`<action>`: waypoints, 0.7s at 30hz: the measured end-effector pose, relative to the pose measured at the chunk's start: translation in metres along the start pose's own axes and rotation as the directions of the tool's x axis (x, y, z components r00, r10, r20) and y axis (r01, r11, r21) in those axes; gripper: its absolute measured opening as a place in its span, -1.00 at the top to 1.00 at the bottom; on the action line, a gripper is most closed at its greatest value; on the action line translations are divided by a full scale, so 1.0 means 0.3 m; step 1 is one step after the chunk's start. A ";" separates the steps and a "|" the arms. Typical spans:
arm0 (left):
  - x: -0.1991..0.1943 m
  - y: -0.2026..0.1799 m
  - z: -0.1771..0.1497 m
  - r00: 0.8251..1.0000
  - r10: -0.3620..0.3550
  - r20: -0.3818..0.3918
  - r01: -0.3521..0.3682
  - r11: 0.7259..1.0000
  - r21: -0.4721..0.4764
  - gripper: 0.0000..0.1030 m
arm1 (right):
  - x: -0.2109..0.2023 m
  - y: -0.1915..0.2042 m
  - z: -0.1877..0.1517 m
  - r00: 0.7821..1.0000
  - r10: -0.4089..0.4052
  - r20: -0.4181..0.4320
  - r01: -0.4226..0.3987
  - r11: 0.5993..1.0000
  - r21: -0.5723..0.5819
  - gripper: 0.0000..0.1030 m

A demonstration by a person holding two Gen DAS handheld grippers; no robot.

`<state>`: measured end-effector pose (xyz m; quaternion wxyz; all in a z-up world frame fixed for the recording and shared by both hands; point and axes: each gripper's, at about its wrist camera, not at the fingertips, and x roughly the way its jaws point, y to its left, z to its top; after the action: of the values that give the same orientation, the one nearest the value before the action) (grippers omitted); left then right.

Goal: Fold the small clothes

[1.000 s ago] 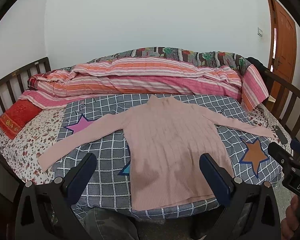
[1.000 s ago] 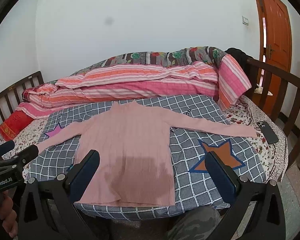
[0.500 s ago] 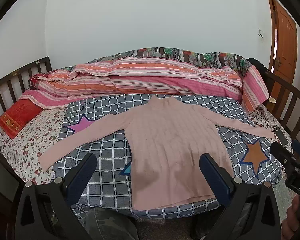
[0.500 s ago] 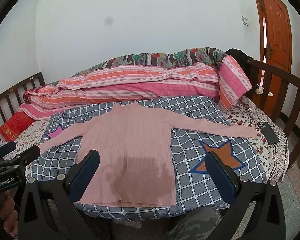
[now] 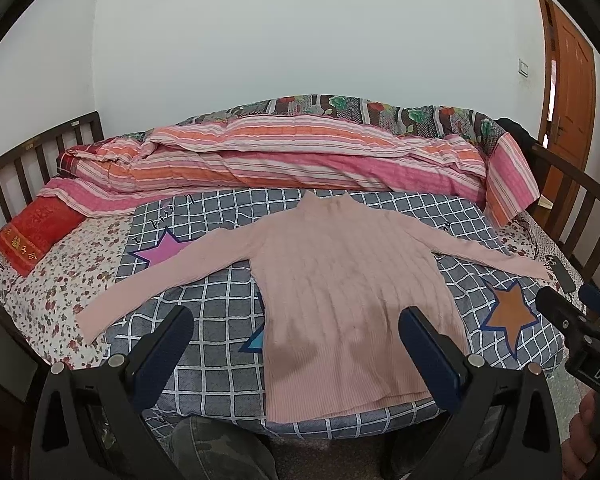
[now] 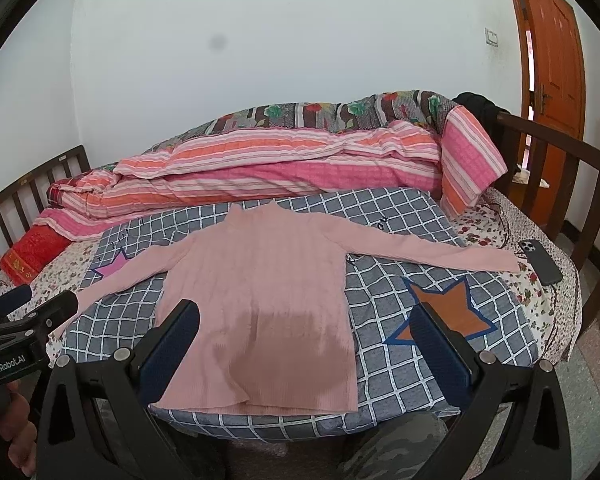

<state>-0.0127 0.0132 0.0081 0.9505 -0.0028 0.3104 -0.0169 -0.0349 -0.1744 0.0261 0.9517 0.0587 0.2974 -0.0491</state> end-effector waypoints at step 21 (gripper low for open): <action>0.123 0.035 -0.013 0.999 -0.037 -0.021 0.037 0.999 -0.014 -1.00 | 0.105 0.007 -0.017 0.999 -0.024 -0.043 0.025 1.000 0.017 -0.99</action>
<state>0.0151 0.0225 -0.0170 0.9466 -0.0148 0.3205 -0.0323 -0.0117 -0.1734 0.0040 0.9439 0.0644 0.3180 -0.0619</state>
